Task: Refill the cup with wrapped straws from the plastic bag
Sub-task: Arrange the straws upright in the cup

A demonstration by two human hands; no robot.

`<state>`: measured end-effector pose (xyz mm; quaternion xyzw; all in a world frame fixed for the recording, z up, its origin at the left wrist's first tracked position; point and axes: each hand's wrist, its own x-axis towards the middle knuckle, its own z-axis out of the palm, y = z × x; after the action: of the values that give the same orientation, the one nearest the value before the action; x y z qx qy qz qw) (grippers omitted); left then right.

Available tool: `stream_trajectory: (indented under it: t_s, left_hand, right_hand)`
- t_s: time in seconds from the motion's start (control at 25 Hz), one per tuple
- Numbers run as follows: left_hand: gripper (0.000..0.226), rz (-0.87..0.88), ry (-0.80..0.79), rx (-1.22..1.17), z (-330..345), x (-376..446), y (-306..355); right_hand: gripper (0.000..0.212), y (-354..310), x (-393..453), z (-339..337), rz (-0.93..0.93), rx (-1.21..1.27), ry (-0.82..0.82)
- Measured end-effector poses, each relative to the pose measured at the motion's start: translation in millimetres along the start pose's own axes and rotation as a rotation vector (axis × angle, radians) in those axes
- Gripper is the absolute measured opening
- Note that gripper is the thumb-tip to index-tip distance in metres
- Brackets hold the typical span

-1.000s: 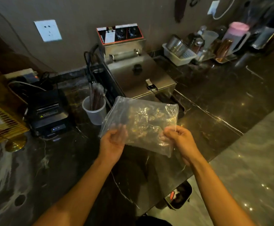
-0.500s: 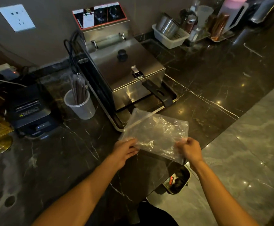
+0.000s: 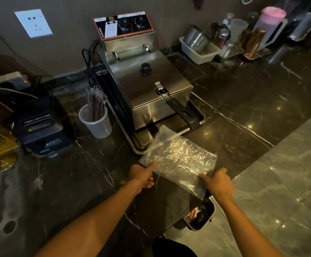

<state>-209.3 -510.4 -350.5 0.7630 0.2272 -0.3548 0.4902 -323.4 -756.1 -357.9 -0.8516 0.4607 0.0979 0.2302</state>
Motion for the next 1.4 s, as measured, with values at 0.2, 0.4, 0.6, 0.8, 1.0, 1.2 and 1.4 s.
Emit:
stream_trajectory:
  t_s: [0.2, 0.4, 0.6, 0.8, 1.0, 1.2, 1.4]
  left_hand:
    - [0.043, 0.22, 0.017, 0.107, -36.8, -7.8, 15.9]
    - [0.026, 0.526, 0.3, 0.056, -109.5, -15.6, 45.2]
    - [0.042, 0.592, 0.531, -0.044, -179.5, 1.6, 58.8]
    - [0.078, 0.463, 0.469, -0.103, -213.4, 38.1, 68.8]
    - [0.054, 0.428, 0.331, -0.123, -226.9, 56.9, 84.9]
    - [0.033, 0.452, 0.242, -0.227, -233.1, 68.2, 85.2]
    - [0.032, 0.461, 0.226, -0.223, -246.1, 65.6, 75.4]
  right_hand:
    - [0.025, -67.5, -21.4, -9.7, -0.358, 0.089, 0.014]
    - [0.016, -175.0, -42.2, 9.2, -0.665, 0.292, -0.2]
    - [0.018, -264.8, -54.7, 34.8, -0.704, 0.483, -0.365]
    - [0.016, -324.3, -65.6, 42.8, -0.673, 0.528, -0.461]
    - [0.04, -360.1, -48.8, 61.9, -0.552, 0.513, -0.513]
    - [0.038, -375.4, -45.1, 69.8, -0.503, 0.611, -0.628]
    - [0.02, -365.7, -61.3, 72.3, -0.618, 0.588, -0.704]
